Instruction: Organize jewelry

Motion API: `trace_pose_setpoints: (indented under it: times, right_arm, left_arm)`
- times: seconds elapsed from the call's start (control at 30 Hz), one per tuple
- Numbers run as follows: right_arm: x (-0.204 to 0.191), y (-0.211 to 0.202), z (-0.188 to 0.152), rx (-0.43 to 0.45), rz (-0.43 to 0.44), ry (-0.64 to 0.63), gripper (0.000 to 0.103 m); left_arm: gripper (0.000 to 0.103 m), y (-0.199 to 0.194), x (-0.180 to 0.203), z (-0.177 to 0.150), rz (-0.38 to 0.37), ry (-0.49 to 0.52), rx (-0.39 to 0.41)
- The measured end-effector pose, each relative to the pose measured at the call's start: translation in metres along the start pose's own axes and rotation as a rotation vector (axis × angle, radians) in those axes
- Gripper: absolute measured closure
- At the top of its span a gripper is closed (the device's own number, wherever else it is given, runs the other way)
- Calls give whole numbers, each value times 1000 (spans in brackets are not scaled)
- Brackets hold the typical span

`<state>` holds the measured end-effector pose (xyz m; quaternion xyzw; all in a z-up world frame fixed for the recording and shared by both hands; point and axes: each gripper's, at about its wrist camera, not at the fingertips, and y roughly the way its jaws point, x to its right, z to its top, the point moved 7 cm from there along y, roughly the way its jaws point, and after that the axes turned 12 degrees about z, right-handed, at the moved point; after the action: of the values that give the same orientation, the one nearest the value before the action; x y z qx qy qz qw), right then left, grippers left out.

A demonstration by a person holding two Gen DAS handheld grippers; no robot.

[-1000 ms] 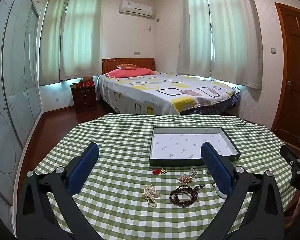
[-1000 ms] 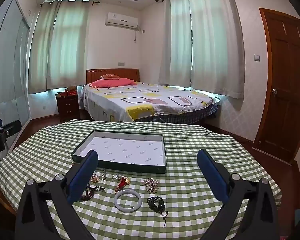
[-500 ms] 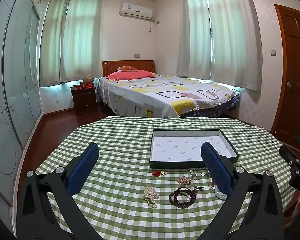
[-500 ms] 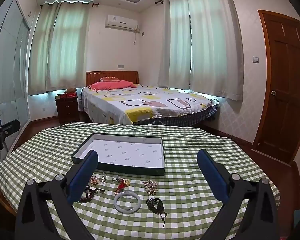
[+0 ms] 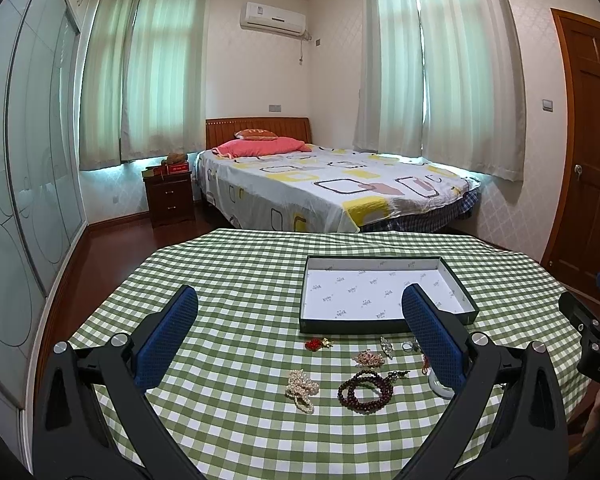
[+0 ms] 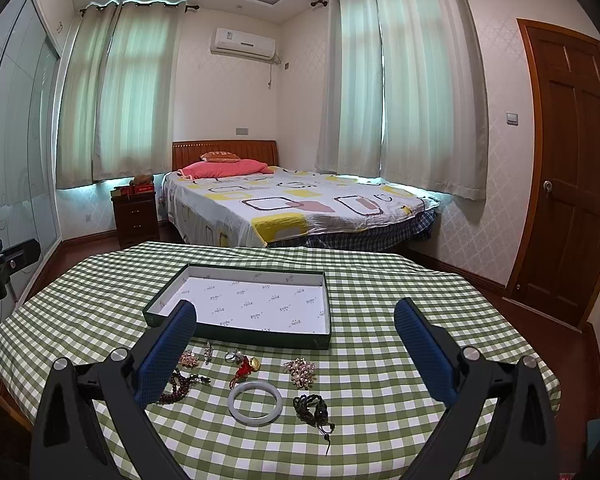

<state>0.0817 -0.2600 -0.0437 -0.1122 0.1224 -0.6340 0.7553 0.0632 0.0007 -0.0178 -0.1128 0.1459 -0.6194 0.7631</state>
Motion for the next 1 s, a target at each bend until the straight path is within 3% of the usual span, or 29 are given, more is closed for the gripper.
trace_pose_setpoints:
  times: [1.0]
  right_arm:
    - [0,-5,1,0,-1,1,6]
  left_arm:
    - [4,-2,3,-1,-3,2,9]
